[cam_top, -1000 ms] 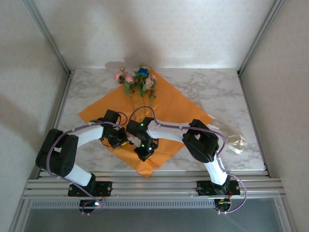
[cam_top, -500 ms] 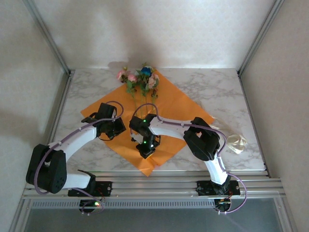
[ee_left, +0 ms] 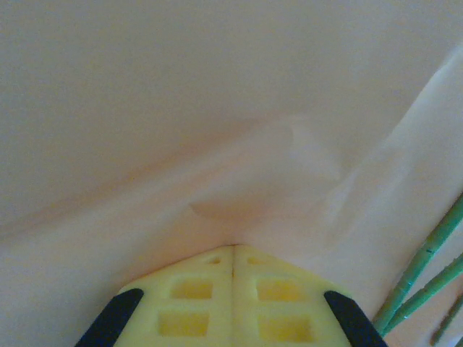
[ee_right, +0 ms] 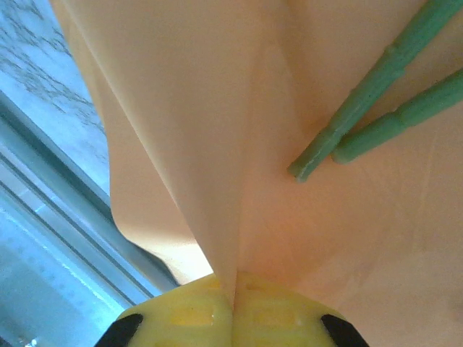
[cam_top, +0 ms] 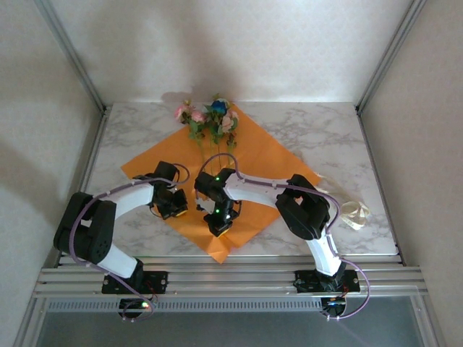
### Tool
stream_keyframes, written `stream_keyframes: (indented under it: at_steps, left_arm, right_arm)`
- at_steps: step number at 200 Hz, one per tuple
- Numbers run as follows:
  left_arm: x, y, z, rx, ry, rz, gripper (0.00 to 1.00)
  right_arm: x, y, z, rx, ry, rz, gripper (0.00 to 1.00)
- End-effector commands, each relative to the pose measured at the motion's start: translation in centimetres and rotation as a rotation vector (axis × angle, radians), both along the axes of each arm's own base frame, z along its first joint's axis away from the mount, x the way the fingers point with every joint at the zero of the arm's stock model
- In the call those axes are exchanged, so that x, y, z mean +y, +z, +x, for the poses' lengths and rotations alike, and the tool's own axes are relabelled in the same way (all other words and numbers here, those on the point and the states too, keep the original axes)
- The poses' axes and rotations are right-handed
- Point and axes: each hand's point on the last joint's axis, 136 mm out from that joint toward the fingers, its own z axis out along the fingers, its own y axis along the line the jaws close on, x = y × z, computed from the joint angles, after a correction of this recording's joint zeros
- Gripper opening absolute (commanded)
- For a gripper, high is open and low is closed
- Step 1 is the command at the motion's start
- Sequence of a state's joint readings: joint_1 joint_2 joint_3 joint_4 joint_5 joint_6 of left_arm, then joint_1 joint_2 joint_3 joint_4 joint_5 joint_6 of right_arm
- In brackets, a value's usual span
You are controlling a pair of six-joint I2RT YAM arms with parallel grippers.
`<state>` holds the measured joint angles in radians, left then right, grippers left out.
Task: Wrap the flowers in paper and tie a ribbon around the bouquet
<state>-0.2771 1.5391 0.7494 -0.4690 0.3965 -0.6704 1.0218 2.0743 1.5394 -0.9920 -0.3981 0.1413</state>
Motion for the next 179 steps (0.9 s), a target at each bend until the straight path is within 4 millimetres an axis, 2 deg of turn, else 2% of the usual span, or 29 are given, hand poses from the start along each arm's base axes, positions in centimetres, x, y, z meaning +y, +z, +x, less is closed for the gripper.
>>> stream_keyframes:
  at_steps: [1, 20, 38, 60, 77, 93, 120, 128, 143, 179]
  left_arm:
    - [2.7, 0.3, 1.2, -0.047, 0.001, 0.162, 0.01]
    - [3.1, 3.6, 2.6, -0.129, 0.018, 0.185, 0.1]
    - [3.3, 5.0, 2.3, -0.139, 0.019, 0.181, 0.14]
    - [4.0, 4.7, 0.9, -0.091, 0.015, 0.185, 0.19]
    - [5.3, 5.0, 0.1, -0.073, 0.037, 0.229, 0.33]
    - [5.7, 5.6, -0.5, -0.073, 0.089, 0.209, 0.43]
    - [4.5, 6.0, -2.0, -0.045, 0.186, 0.088, 0.54]
    - [4.0, 6.4, -2.2, -0.058, 0.221, 0.041, 0.61]
    - [3.2, 7.0, -2.5, -0.098, 0.273, -0.046, 0.66]
    - [2.1, 6.5, -4.1, -0.118, 0.325, -0.175, 0.71]
  right_arm:
    - [0.8, 2.1, 0.0, 0.073, -0.027, 0.073, 0.05]
    - [1.0, 2.5, -0.2, 0.102, -0.039, 0.097, 0.05]
    - [1.1, 2.7, -0.5, 0.13, -0.042, 0.109, 0.05]
    - [1.3, 2.9, -0.7, 0.165, -0.049, 0.13, 0.04]
    - [1.5, 3.1, -0.5, 0.192, -0.07, 0.145, 0.04]
    - [1.7, 3.4, -0.4, 0.22, -0.086, 0.165, 0.04]
    - [2.0, 3.8, -0.2, 0.268, -0.111, 0.193, 0.04]
    - [2.0, 3.7, -0.2, 0.281, -0.116, 0.197, 0.04]
    - [2.1, 3.7, -0.3, 0.296, -0.122, 0.199, 0.04]
    - [2.2, 3.5, -0.2, 0.319, -0.135, 0.203, 0.04]
